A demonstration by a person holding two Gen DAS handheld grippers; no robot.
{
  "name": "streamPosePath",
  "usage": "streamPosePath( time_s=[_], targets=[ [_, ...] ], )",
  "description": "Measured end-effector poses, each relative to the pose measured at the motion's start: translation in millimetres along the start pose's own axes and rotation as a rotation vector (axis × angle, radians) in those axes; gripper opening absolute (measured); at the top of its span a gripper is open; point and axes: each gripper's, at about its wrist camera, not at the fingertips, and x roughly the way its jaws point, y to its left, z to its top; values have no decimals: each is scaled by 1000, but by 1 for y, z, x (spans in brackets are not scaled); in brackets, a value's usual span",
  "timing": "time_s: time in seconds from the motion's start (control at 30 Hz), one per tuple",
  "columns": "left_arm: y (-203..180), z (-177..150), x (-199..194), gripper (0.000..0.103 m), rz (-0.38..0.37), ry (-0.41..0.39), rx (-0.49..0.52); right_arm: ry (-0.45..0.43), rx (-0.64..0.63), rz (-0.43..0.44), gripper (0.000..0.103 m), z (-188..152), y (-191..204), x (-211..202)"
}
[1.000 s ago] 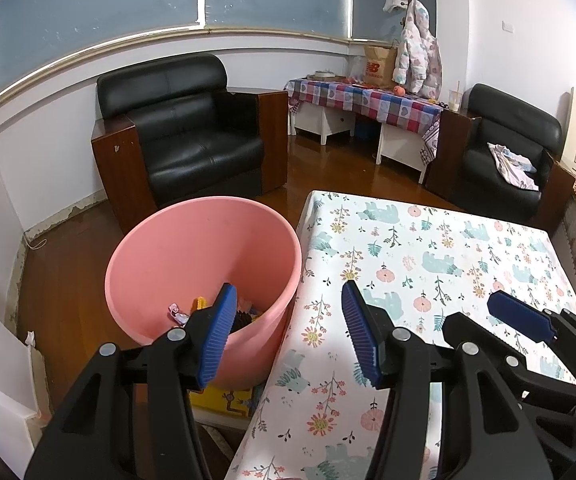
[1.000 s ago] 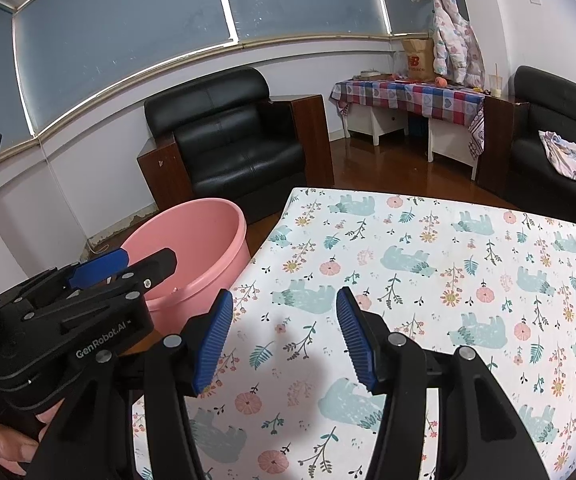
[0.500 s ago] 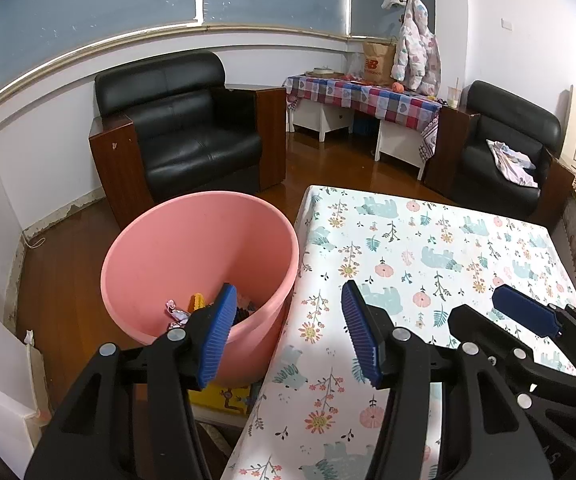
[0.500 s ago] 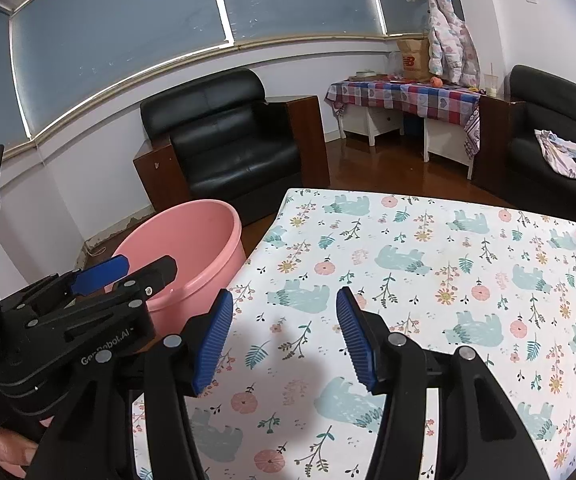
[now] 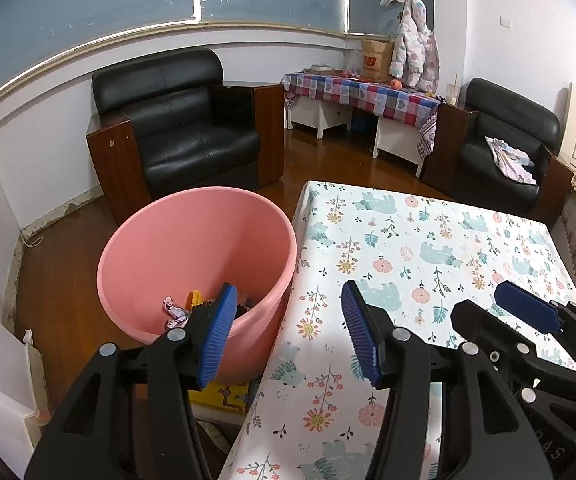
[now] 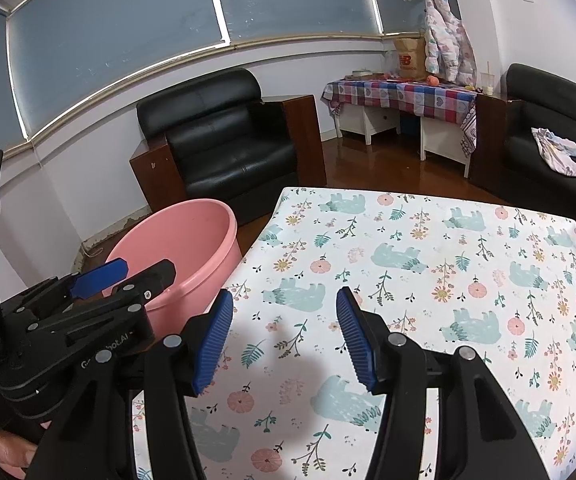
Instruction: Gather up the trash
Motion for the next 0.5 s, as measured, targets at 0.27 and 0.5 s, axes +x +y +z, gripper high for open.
streamPosePath(
  time_s=[0.27, 0.5],
  targets=[
    [-3, -1, 2, 55, -4, 8, 13, -1, 19, -15, 53, -1, -7, -3],
    [-5, 0, 2, 55, -5, 10, 17, -2, 29, -17, 53, 1, -11, -4]
  ],
)
